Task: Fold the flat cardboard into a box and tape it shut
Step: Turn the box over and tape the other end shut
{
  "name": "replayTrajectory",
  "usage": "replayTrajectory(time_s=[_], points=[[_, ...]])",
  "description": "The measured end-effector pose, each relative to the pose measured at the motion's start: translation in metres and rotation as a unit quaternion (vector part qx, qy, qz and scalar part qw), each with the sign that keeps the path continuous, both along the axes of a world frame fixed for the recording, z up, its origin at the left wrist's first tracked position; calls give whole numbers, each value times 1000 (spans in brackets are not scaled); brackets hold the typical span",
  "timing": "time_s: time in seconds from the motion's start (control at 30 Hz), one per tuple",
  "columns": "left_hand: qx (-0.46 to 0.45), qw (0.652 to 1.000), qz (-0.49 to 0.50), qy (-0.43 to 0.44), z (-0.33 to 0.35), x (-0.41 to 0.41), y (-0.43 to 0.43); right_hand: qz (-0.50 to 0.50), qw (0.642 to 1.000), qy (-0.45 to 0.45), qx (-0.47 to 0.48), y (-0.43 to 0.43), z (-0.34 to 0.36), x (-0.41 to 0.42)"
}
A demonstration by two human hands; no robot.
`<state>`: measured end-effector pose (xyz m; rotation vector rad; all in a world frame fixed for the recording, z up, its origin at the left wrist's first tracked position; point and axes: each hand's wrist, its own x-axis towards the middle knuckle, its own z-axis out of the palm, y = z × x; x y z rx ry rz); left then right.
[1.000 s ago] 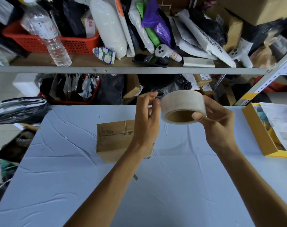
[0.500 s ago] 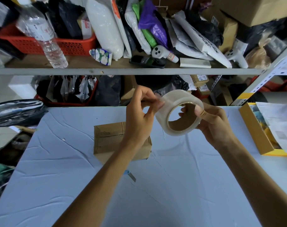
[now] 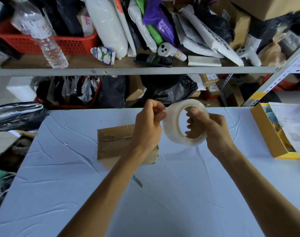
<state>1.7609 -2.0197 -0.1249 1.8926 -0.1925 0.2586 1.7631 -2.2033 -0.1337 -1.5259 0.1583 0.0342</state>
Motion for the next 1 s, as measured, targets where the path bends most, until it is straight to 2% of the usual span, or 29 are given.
replayTrajectory(time_s=[0.13, 0.27, 0.37, 0.5, 0.63, 0.83, 1.0], points=[[-29, 996, 14, 88, 2, -5, -5, -46, 997, -25, -51, 8, -1, 8], [-23, 990, 1, 136, 1, -9, -3, -81, 995, 21, -56, 3, 0, 15], [-36, 991, -20, 123, 6, -9, -4, -77, 995, 59, -37, -2, 2, 16], [-115, 989, -11, 93, 8, -6, -5, -19, 993, 115, 2, -7, 3, 13], [-71, 996, 26, 47, 7, -9, -10, -8, 993, 112, -16, -7, 1, 10], [-20, 996, 22, 89, 4, -6, -5, -22, 995, 64, -67, -3, -3, 7], [-97, 984, 40, 144, 3, -11, -6, -73, 984, 34, -157, 8, -10, 10]])
